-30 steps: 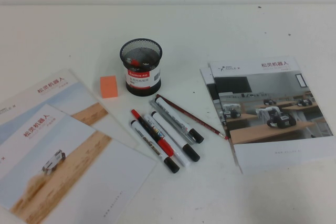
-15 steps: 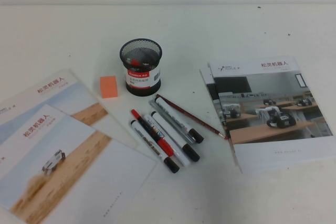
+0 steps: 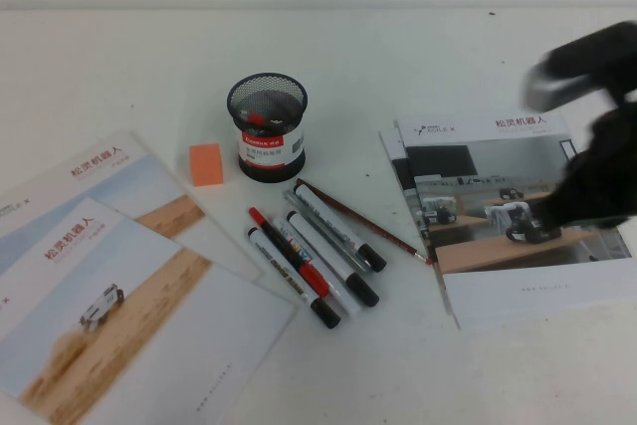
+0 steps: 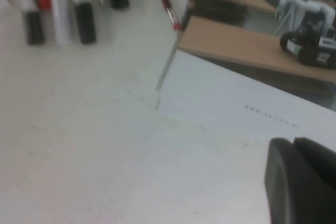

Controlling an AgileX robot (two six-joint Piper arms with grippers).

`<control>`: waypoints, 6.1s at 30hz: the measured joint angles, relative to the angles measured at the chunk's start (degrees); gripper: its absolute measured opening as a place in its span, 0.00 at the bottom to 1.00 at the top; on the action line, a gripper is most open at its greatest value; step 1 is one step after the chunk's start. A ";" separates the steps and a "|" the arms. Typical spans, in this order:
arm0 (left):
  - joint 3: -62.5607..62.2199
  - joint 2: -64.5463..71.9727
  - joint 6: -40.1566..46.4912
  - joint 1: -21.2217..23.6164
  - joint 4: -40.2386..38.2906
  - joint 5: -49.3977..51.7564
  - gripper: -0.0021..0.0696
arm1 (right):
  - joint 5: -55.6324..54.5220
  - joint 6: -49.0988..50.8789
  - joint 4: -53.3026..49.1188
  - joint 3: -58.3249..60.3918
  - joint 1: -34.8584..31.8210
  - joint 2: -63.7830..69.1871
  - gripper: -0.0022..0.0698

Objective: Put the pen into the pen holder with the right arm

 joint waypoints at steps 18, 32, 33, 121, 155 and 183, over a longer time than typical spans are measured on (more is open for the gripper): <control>0.00 0.00 0.00 0.00 0.00 0.00 0.03 | 10.36 0.20 -10.68 -33.76 10.66 35.08 0.00; 0.00 0.00 0.00 0.00 0.00 0.00 0.03 | 10.48 -7.29 1.53 -46.34 10.66 49.92 0.43; 0.00 0.00 0.00 0.00 0.00 0.00 0.03 | 10.48 -7.44 1.91 -46.63 10.66 50.66 0.43; 0.00 0.00 0.00 0.00 0.00 0.00 0.03 | -99.76 9.53 -5.94 6.37 18.58 28.36 0.18; 0.00 0.00 0.00 0.00 0.00 0.00 0.03 | -102.41 33.86 -20.43 -22.49 11.13 54.55 0.20; 0.00 0.00 0.00 0.00 0.00 0.00 0.03 | -94.56 30.92 -28.79 4.78 10.62 22.39 0.01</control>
